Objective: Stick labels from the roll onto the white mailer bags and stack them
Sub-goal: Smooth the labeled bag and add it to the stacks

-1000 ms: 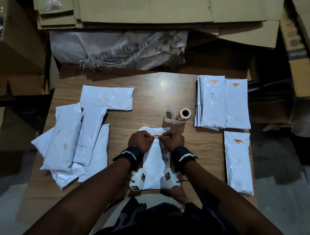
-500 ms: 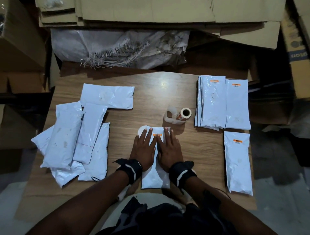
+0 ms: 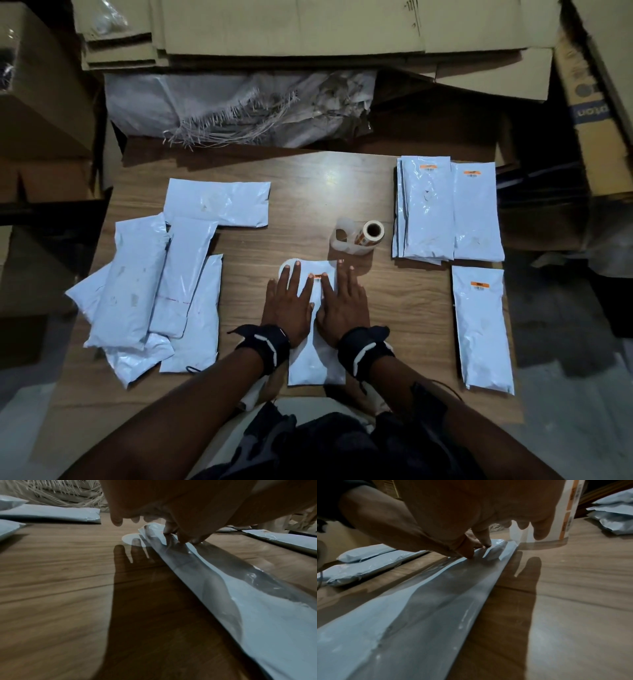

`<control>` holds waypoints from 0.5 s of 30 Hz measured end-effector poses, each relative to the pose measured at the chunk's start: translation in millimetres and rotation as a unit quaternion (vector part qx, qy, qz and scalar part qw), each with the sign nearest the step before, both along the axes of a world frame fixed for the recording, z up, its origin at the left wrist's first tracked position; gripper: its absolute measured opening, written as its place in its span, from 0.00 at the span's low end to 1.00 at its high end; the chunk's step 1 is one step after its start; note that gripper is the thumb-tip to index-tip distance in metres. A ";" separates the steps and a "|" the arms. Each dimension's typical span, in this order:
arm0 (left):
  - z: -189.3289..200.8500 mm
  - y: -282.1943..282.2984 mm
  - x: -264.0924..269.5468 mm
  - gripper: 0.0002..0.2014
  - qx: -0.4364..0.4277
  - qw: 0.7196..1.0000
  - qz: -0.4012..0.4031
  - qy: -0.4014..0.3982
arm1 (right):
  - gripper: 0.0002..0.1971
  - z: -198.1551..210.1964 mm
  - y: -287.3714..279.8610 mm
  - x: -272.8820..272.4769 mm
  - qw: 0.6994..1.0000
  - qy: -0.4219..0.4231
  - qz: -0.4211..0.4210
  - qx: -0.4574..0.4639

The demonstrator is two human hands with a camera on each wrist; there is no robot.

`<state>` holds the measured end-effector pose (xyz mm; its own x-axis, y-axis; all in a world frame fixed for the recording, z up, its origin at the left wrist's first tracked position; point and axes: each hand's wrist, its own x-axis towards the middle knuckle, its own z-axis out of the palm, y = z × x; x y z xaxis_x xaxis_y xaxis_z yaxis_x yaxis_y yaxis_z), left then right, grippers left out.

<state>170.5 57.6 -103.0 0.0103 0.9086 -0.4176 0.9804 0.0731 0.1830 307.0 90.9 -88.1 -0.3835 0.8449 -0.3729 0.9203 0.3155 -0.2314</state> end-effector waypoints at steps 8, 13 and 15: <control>22.1 -16.8 -25.2 0.28 -0.028 0.970 0.160 -0.182 | 0.24 15.5 -7.6 46.2 0.988 0.061 -0.109 -0.088; 13.2 -31.6 -34.1 0.17 -0.062 0.932 0.276 -0.228 | 0.22 12.0 -19.1 54.4 0.943 0.125 -0.233 -0.201; 9.4 -34.5 -33.9 0.13 -0.087 0.915 0.294 -0.261 | 0.22 9.1 -23.1 51.0 0.932 0.146 -0.255 -0.210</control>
<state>136.6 23.2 -93.7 -0.2203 0.7409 -0.6344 0.5449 0.6329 0.5500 358.0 67.8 -78.9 -0.1090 0.7481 -0.6546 0.8039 -0.3210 -0.5006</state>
